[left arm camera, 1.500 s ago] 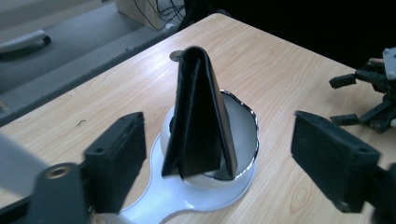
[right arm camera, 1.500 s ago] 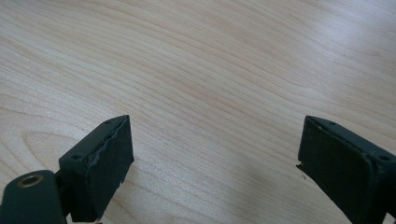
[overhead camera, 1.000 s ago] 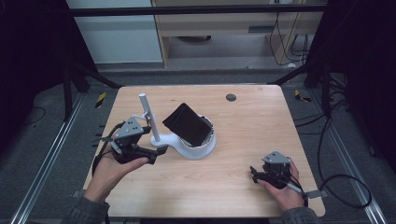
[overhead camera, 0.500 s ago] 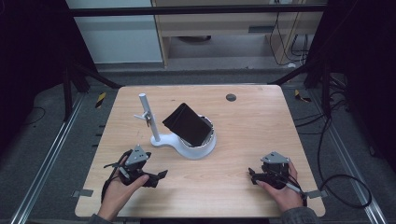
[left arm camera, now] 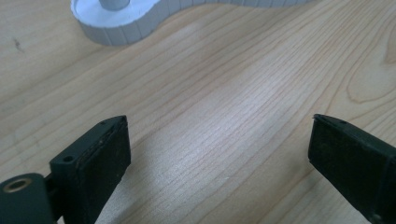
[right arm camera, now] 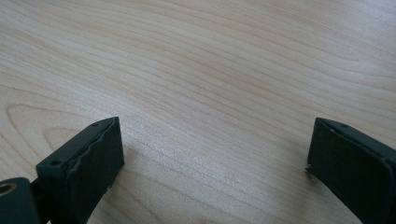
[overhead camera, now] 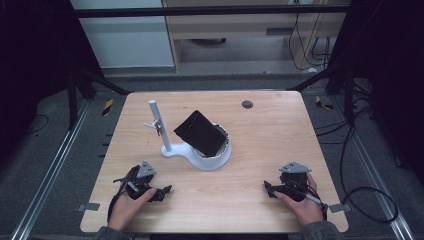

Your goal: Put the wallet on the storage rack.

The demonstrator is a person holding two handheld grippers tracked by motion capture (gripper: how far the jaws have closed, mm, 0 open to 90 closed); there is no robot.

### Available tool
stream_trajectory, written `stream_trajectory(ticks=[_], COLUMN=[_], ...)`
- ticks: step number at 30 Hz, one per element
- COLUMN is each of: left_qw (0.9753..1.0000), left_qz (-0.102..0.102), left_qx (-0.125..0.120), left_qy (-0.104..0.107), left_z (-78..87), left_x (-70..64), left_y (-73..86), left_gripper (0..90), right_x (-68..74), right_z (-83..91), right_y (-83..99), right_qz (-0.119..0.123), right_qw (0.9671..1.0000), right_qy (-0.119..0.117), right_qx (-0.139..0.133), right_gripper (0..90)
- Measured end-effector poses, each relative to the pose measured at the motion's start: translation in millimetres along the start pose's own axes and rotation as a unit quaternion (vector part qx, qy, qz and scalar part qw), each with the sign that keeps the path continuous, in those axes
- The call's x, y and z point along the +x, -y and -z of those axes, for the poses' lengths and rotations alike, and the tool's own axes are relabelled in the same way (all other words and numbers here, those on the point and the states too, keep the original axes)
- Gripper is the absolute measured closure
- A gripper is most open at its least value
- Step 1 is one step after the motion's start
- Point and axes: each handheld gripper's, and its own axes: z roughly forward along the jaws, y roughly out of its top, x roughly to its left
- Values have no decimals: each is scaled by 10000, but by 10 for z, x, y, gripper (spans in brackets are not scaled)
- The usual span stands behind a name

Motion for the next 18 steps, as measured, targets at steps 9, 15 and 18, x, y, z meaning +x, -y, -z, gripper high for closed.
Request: stream_trajectory(ticks=[9,15,18], left_qw=[9998,9998,9998], left_qz=[50,60,61], left_qx=[-159,-152,-151], left_qy=[-75,-114,-113], left_z=[-50,-50,-49], left_x=[20,14,13], left_y=[59,60,61], left_gripper=[8,3,3], right_x=[-15,-8,-4], right_z=[-15,-15,-15], right_y=[1,2,3], right_qz=[-39,-18,-28], right_qw=[10000,10000,10000], right_qy=[-68,-67,-74], right_qx=[38,37,40], right_gripper=[23,22,22])
